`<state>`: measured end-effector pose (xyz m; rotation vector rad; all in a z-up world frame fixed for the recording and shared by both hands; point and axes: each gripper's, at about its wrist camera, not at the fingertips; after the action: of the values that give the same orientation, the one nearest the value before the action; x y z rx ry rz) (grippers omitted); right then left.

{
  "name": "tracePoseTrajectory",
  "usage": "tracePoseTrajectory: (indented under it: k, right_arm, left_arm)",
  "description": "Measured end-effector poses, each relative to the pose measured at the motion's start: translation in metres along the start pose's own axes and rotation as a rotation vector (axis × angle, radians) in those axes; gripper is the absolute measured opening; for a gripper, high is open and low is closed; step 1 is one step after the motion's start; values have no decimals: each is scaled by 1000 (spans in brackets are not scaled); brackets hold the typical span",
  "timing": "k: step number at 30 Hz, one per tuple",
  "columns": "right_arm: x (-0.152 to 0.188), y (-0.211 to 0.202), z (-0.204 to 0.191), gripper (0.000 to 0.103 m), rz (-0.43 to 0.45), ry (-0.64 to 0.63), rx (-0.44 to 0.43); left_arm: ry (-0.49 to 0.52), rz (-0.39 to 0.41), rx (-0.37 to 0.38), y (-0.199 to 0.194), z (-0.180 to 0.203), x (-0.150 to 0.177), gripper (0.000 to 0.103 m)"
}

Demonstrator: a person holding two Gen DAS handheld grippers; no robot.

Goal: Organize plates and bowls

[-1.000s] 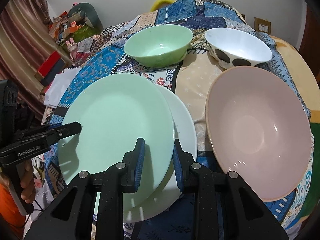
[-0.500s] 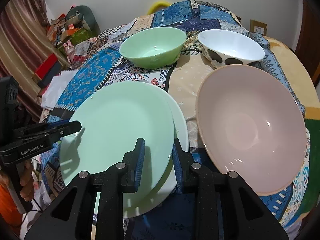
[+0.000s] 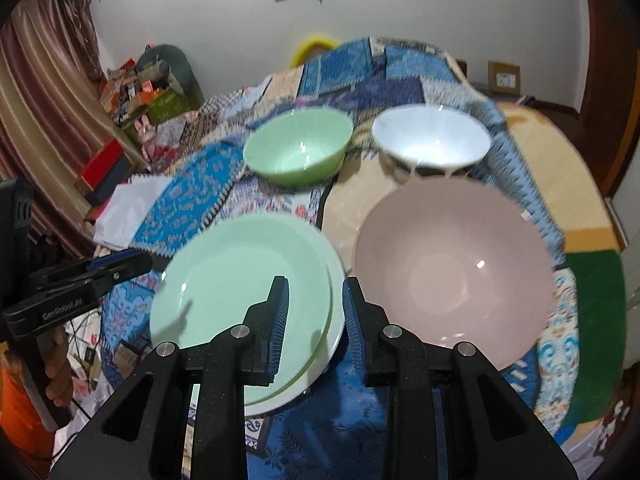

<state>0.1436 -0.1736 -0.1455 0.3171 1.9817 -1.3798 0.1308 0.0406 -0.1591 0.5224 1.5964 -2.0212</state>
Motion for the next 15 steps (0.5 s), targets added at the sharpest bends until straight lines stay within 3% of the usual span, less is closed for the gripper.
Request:
tracePoseTrajectory:
  k: [7,9,15]
  right_arm:
    - [-13,-28,14,27,75,21,52]
    - [-14,-36,23,28,89,30,70]
    - [-15,-52,41,28,111,23,133]
  left_arm:
    - [80,87,26,-26,37,-12,49]
    - [97,101,37,-28,49,-17,57]
    - [131,117,70,-24,81,-25,68]
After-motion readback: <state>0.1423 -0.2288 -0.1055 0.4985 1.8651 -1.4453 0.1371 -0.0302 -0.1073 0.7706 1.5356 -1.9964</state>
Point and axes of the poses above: each gripper's, at about its wrist camera, not at the fingertips, and y roughly the way its jaws point, z to its right, x to its underside, and after that the axes turned 5 degrees about -y, right-handed
